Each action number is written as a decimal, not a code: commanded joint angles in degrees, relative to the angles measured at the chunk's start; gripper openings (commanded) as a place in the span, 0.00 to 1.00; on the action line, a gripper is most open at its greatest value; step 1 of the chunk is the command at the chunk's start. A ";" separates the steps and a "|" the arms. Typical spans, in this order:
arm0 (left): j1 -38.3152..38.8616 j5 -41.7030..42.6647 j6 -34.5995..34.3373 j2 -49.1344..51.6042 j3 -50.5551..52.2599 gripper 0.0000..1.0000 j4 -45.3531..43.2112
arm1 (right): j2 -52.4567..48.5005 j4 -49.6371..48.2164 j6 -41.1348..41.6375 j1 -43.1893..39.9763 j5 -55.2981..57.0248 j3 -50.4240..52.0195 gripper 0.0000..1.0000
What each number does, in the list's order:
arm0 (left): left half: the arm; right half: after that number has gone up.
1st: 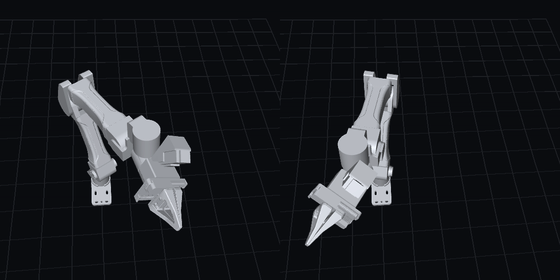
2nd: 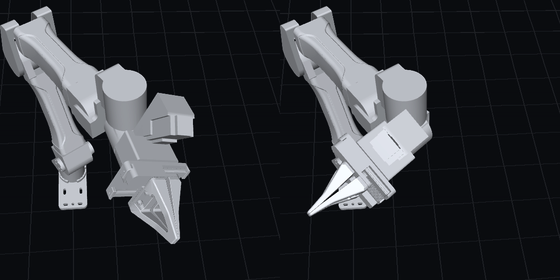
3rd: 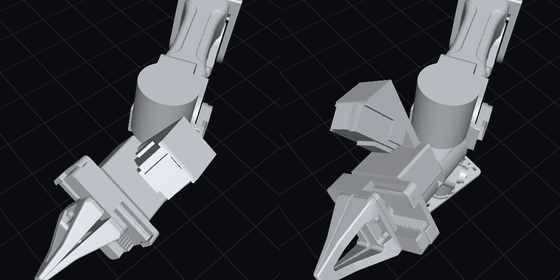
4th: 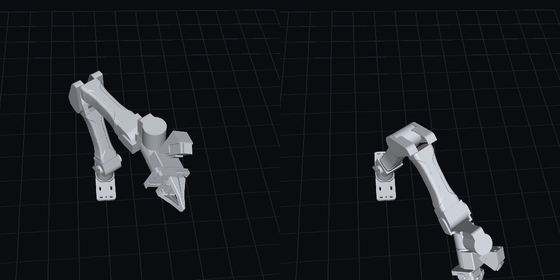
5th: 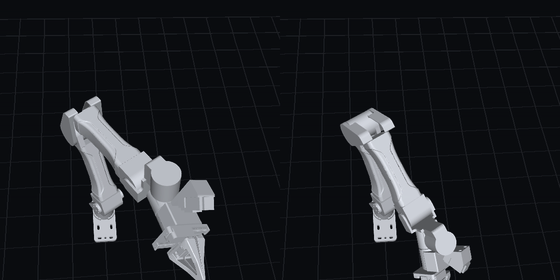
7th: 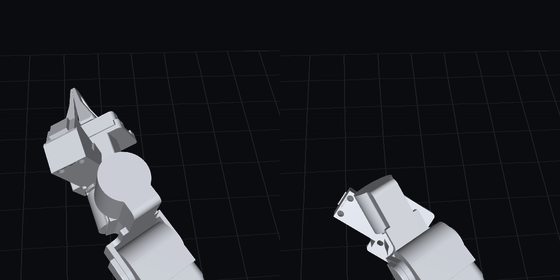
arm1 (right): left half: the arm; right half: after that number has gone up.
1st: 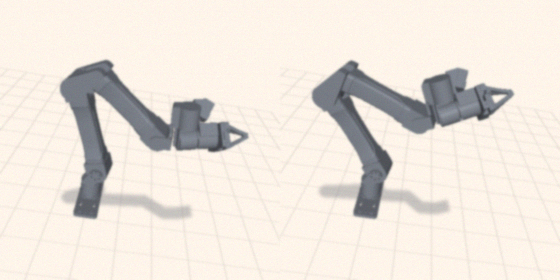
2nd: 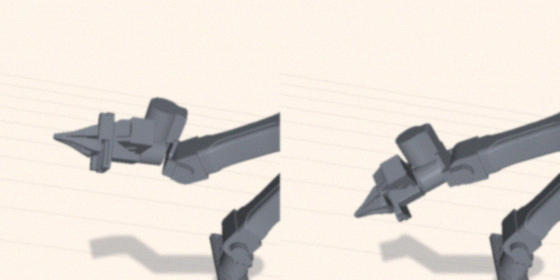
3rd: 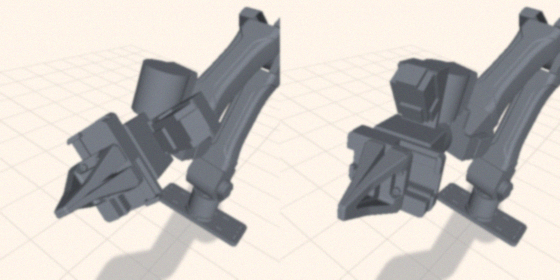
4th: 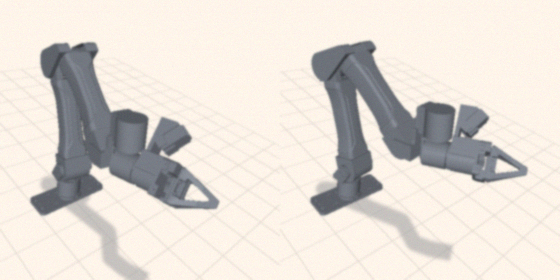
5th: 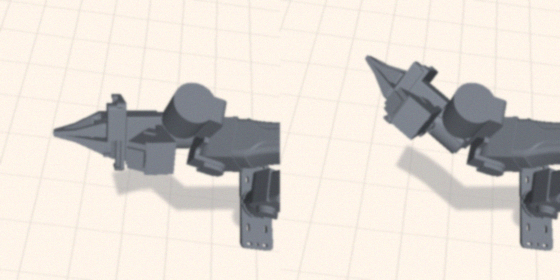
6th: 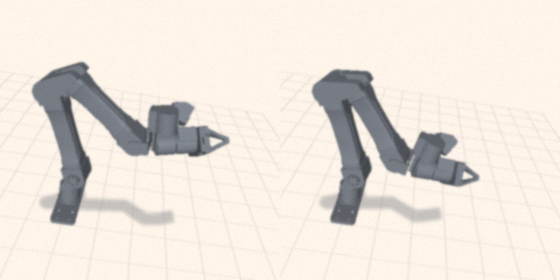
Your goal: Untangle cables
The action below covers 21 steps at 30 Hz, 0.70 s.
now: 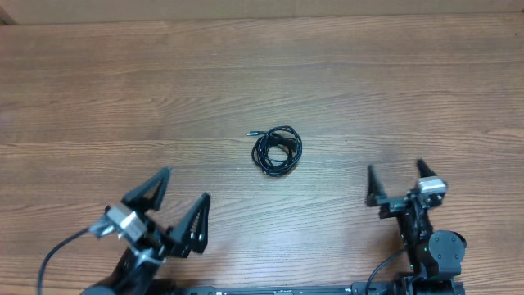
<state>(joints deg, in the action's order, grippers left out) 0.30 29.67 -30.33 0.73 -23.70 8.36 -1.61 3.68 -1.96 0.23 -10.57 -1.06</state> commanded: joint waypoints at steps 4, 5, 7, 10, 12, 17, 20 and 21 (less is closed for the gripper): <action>0.11 0.37 12.35 4.20 -13.42 1.00 10.51 | -0.07 -3.28 19.30 0.46 -33.66 0.61 1.00; 0.11 0.39 12.35 5.66 -15.32 1.00 12.07 | -0.07 -5.05 23.30 0.46 -33.59 0.59 1.00; 0.11 0.39 12.37 7.34 -16.94 1.00 13.49 | -0.07 -8.26 27.71 0.46 -33.48 0.59 1.00; 0.11 0.37 12.74 11.63 -20.65 1.00 18.43 | -0.07 -18.27 31.58 0.46 -36.04 -0.13 1.00; 0.11 0.42 14.19 14.97 -22.95 1.00 20.68 | -0.09 -21.16 31.54 0.37 -35.76 -2.01 1.00; 0.13 0.50 15.13 27.71 -33.81 1.00 31.61 | -1.64 -14.21 25.99 -1.79 -32.57 -14.69 1.00; 0.11 1.09 16.50 37.05 -43.19 1.00 41.86 | -5.90 -0.81 18.91 -3.98 -32.57 -26.38 1.00; 0.11 1.07 17.62 39.74 -46.23 1.00 45.29 | -7.52 3.19 16.70 -4.52 -32.54 -29.68 1.00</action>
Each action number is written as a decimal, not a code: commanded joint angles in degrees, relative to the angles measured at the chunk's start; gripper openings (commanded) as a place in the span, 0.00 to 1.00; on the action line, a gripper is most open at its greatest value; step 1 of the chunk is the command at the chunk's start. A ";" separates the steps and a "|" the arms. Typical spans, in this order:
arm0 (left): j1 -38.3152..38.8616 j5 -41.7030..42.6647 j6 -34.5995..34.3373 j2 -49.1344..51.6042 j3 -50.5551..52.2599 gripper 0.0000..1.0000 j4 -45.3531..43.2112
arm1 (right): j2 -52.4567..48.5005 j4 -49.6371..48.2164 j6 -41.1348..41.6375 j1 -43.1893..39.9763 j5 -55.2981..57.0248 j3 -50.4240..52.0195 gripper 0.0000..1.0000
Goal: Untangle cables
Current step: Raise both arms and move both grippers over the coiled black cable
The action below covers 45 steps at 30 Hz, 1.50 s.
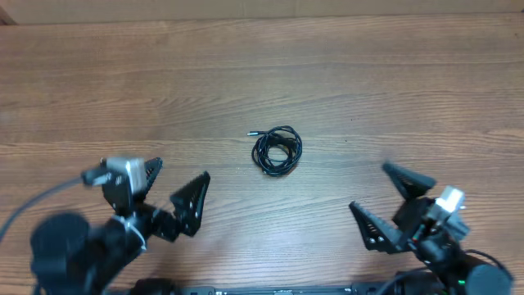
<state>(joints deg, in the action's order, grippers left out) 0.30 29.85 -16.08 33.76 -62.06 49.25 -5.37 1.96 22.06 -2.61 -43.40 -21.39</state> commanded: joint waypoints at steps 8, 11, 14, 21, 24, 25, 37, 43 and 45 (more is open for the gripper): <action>0.11 0.26 4.76 26.34 -30.64 0.99 27.06 | -25.81 45.13 -16.50 -3.45 8.24 -41.83 1.00; 0.11 8.00 1.64 29.18 -31.01 1.00 29.38 | -30.93 50.84 -14.56 -3.48 0.11 -45.64 1.00; 0.31 9.97 5.86 31.41 -30.99 1.00 30.56 | -33.66 56.04 -12.22 -3.48 -8.35 -45.38 1.00; 8.00 -4.02 0.42 31.80 -30.99 1.00 33.42 | -37.83 57.33 -3.54 -3.45 -6.12 -45.31 1.00; 15.37 -12.02 -4.76 31.87 -30.99 1.00 33.97 | -37.90 57.29 0.74 -3.45 -2.12 -45.33 1.00; 19.02 -18.32 -8.76 32.02 -30.99 1.00 34.40 | -37.94 57.40 1.84 -3.43 -1.57 -45.35 1.00; 30.47 -37.73 -19.30 43.98 -30.99 0.99 33.62 | -59.98 78.18 -1.11 8.00 20.87 -60.00 1.00; 30.47 -34.93 -19.28 52.92 -30.99 1.00 33.77 | -67.49 77.83 -1.09 10.01 20.24 -61.18 1.00; 30.47 -32.44 -19.28 55.87 -30.99 1.00 34.23 | -69.20 77.94 -1.09 10.01 20.24 -61.18 1.00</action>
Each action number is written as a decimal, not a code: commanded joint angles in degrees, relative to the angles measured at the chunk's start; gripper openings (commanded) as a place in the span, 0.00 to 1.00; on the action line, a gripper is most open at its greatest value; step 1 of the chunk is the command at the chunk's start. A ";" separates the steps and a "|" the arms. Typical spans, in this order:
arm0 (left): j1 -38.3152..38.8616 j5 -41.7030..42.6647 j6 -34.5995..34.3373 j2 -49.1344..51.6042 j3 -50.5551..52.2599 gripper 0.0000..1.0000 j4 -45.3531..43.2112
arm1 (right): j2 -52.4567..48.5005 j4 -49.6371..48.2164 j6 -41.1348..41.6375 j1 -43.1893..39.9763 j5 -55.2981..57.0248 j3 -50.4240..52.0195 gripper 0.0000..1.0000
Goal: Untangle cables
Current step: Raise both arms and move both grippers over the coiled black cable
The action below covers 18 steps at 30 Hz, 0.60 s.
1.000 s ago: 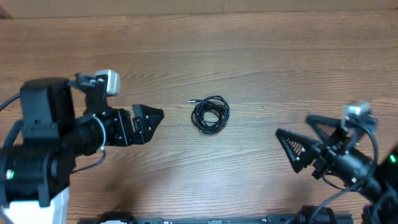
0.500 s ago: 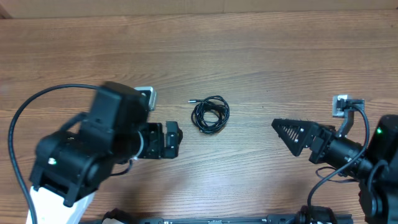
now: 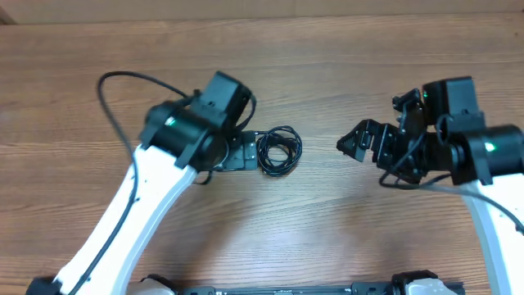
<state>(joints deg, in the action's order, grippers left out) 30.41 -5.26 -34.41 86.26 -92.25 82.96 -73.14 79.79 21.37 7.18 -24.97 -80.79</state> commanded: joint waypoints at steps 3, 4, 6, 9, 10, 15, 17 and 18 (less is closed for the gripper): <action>0.35 5.49 -0.87 6.80 -0.81 1.00 1.81 | -3.41 -0.02 -0.39 0.22 1.84 -1.75 1.00; 0.35 6.75 -0.72 7.96 -0.81 1.00 2.47 | -4.00 -0.50 -0.39 0.22 1.84 -1.70 1.00; 0.35 10.01 0.68 9.81 -0.81 0.99 3.85 | -5.09 -1.75 -0.42 0.22 1.86 -1.66 1.00; 0.35 15.23 3.23 11.17 -0.81 0.99 3.52 | -6.64 -2.67 -0.39 0.22 2.03 -1.66 1.00; 0.35 17.22 3.15 11.04 -0.83 1.00 2.14 | -7.61 -2.49 -0.44 0.22 3.45 -1.66 1.00; 0.35 19.89 2.89 8.83 -0.87 1.00 -3.52 | -9.20 -2.38 -0.44 0.22 7.02 -0.61 1.00; 0.35 18.71 1.29 8.02 -0.87 0.99 -6.27 | -9.57 -2.38 -0.42 0.22 7.39 -0.59 1.00; 0.35 17.31 -0.07 7.93 -0.87 1.00 -7.74 | -9.64 -2.40 -0.42 0.22 7.39 -0.59 1.00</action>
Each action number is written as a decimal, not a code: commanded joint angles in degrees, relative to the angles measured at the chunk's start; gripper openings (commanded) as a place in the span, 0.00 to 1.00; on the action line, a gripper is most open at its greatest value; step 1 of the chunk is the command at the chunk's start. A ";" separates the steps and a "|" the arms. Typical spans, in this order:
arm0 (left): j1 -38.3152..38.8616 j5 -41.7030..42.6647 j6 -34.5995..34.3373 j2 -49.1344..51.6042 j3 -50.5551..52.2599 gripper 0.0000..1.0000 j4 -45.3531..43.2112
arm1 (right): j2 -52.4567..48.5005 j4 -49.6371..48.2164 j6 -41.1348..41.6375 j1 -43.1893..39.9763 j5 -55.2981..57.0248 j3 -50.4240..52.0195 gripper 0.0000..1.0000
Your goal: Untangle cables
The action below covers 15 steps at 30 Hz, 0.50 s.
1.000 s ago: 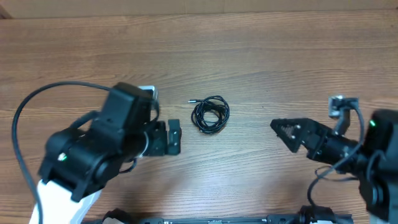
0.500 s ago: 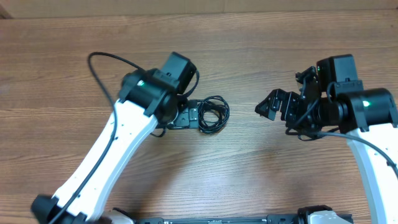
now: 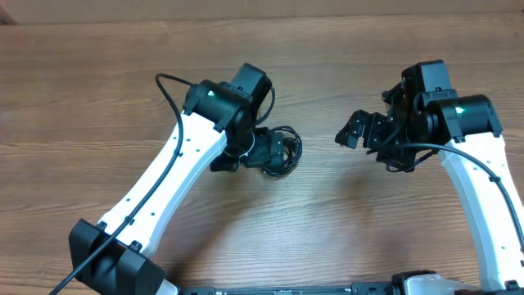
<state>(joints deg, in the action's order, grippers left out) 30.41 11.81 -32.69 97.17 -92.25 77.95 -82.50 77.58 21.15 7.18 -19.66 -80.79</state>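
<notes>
A small black cable coil (image 3: 290, 149) lies at the middle of the wooden table (image 3: 98, 74). My left gripper (image 3: 264, 153) is down over the coil's left half and covers it, and its fingers look spread. The coil's right loops show past the fingers; its loose plug end is hidden under the left arm. My right gripper (image 3: 360, 133) hangs to the right of the coil, well apart from it. It points left and is open, with nothing in it.
The white left arm (image 3: 164, 197) runs from the front left corner across to the coil. The right arm (image 3: 479, 180) comes up along the right edge. A pale wall strip (image 3: 262, 6) borders the table's far side.
My left gripper moved right from just left of the coil to over its left half. The right gripper shifted slightly up and stayed open. The coil lies in the same place.
Both arms first sat folded at the front edge with grippers open and the coil alone at mid-table. Then both began to turn. Later the left gripper was beside the coil's left and the right gripper off to its right. Now the left gripper is on the coil.
</notes>
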 commanded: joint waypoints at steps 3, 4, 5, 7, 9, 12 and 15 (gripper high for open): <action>0.35 -7.26 -6.86 -2.43 -0.76 1.00 -6.93 | -0.37 -1.03 -0.20 0.22 2.05 -0.59 1.00; 0.35 -9.55 -8.63 -2.05 -0.76 1.00 -7.63 | -0.37 -1.25 -0.20 0.22 2.08 -0.59 1.00; 0.37 -11.04 -10.25 -1.64 -0.76 0.99 -8.02 | -0.37 -1.40 -0.20 0.22 2.05 -0.59 1.00; 0.37 -11.89 -12.04 -0.83 -0.74 0.99 -8.66 | -0.37 -1.44 -0.20 0.22 2.08 -0.59 1.00; 0.35 -12.55 -12.28 0.15 -0.74 0.99 -9.31 | -0.44 -1.60 -0.20 0.22 2.05 -0.59 1.00; 0.35 -14.38 -12.13 2.95 -0.74 0.99 -9.49 | -0.57 -2.51 -0.17 0.22 2.03 -0.59 1.00; 0.35 -13.62 -12.17 6.27 -0.74 1.00 -10.91 | -0.57 -3.39 -0.15 0.22 2.03 -0.59 1.00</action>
<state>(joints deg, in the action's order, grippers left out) 30.41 -0.16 -43.40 99.72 -92.27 68.12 -82.67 75.02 21.15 7.18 -18.00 -80.79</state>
